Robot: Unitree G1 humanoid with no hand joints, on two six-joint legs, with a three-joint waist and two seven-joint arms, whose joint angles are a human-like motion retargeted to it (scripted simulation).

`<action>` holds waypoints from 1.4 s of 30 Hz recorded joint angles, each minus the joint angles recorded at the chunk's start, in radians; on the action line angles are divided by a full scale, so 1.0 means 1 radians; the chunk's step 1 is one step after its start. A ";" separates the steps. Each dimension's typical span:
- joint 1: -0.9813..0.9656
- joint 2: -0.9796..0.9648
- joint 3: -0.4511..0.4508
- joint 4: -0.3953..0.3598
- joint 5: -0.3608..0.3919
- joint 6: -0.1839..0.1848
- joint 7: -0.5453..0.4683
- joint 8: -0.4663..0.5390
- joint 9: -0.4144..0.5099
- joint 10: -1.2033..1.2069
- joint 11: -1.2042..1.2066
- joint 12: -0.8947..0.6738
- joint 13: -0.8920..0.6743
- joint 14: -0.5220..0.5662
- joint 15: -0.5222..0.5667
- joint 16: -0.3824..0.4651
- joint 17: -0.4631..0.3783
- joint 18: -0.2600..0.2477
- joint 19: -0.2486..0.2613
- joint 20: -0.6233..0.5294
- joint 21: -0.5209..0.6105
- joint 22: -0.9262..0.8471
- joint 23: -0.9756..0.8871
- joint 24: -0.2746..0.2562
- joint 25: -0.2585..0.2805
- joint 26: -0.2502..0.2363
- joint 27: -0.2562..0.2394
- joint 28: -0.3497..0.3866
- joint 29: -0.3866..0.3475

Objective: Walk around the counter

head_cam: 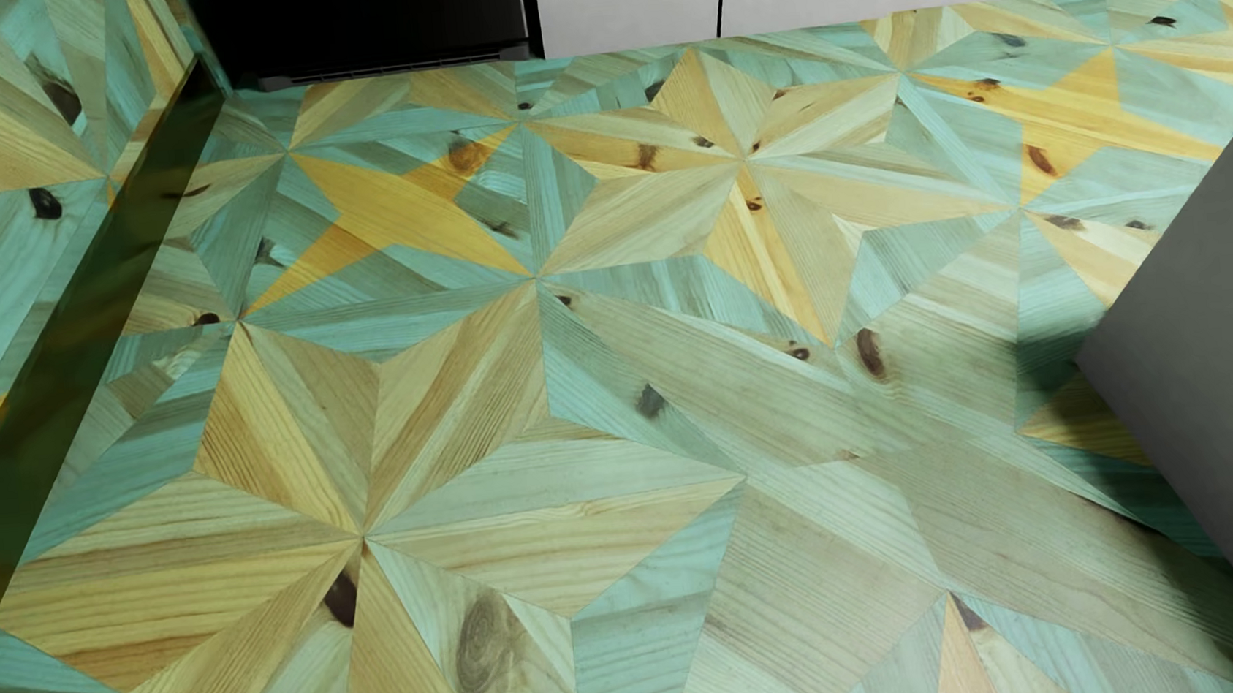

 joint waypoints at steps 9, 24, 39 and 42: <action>-0.443 0.230 0.199 0.096 0.221 -0.050 0.000 0.000 0.032 1.100 0.153 0.087 -0.078 0.420 -0.112 -0.039 0.027 0.000 0.000 -0.085 0.031 0.289 -0.066 0.000 0.000 0.000 0.000 0.000 0.000; -0.644 0.382 0.343 -0.065 -0.016 -0.062 0.000 0.000 0.025 0.262 0.756 0.086 -0.156 0.511 0.041 -0.032 0.046 0.000 0.000 -0.085 0.025 0.339 -0.135 0.000 0.000 0.000 0.000 0.000 0.000; -0.318 0.214 0.125 0.106 0.121 0.106 0.000 0.000 0.062 0.977 0.197 -0.006 -0.053 0.507 -0.103 -0.079 0.029 0.000 0.000 -0.020 -0.044 0.168 0.009 0.000 0.000 0.000 0.000 0.000 0.000; -0.580 0.519 0.321 0.031 0.093 0.050 0.000 0.000 0.059 0.574 -0.007 0.132 -0.088 0.638 -0.108 -0.095 0.045 0.000 0.000 -0.083 -0.090 0.278 -0.228 0.000 0.000 0.000 0.000 0.000 0.000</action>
